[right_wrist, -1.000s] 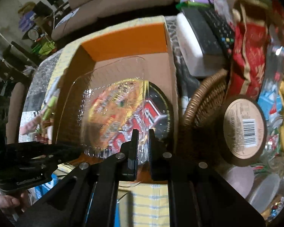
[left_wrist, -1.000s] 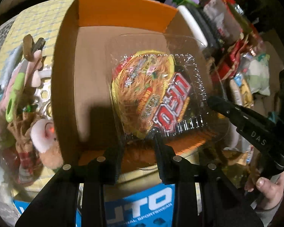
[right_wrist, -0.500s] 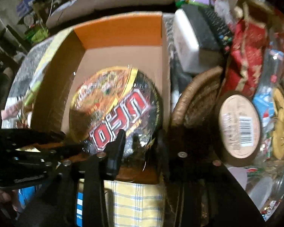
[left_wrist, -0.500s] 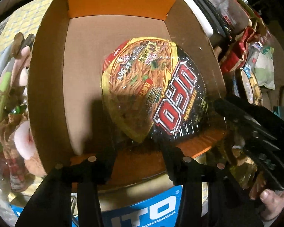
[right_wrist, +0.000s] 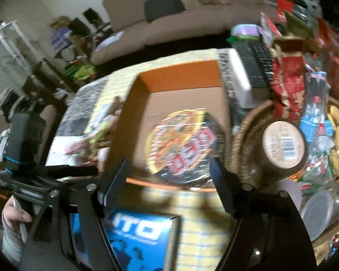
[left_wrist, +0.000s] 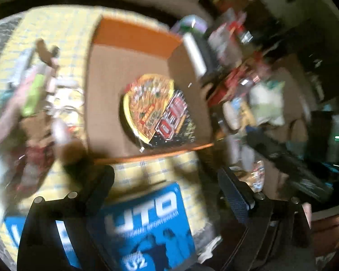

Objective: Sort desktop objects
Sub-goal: 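Grasp the bagged white item with the right gripper and lift it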

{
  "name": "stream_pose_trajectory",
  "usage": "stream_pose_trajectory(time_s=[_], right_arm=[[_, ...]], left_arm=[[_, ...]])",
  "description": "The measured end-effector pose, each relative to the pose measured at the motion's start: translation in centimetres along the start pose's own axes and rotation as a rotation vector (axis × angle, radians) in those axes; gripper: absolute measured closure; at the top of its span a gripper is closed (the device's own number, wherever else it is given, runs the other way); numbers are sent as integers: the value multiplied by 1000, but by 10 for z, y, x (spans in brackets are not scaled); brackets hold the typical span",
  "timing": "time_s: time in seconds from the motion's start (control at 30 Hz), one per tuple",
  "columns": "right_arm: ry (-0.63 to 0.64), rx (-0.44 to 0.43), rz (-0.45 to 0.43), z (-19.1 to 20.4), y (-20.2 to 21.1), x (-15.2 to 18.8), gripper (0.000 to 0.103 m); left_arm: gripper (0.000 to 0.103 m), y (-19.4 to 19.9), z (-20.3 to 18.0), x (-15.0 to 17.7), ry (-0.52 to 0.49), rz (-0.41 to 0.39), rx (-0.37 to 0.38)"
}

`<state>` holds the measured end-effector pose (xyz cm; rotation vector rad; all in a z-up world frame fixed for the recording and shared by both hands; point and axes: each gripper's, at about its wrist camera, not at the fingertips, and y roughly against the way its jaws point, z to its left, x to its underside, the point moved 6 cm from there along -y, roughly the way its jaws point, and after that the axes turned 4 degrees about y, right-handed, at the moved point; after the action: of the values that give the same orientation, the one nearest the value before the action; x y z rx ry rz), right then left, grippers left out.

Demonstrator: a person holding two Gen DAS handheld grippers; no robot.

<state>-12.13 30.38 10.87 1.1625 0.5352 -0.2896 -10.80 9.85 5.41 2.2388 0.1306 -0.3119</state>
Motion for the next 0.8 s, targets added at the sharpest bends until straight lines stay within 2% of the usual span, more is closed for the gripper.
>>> stream_pose_trajectory(time_s=[0.03, 0.1, 0.23, 0.37, 0.43, 0.6, 0.8], right_arm=[[18, -9, -9, 13, 4, 3, 27], [41, -30, -22, 31, 10, 8, 26], [81, -90, -37, 77, 14, 21, 25], [111, -141, -25, 119, 1, 32, 23], [120, -148, -18, 138, -11, 38, 23], [90, -197, -3, 169, -45, 52, 23], [7, -255, 15, 182, -92, 69, 23]], left_arm=[[7, 18, 2, 7, -8, -39, 12], [7, 51, 11, 17, -33, -105, -16], [7, 116, 60, 40, -68, -233, -188], [7, 144, 119, 51, -17, -303, -321], [7, 147, 144, 55, -9, -313, -358], [7, 129, 180, 65, -34, -321, -376], [7, 82, 213, 65, -74, -252, -483]])
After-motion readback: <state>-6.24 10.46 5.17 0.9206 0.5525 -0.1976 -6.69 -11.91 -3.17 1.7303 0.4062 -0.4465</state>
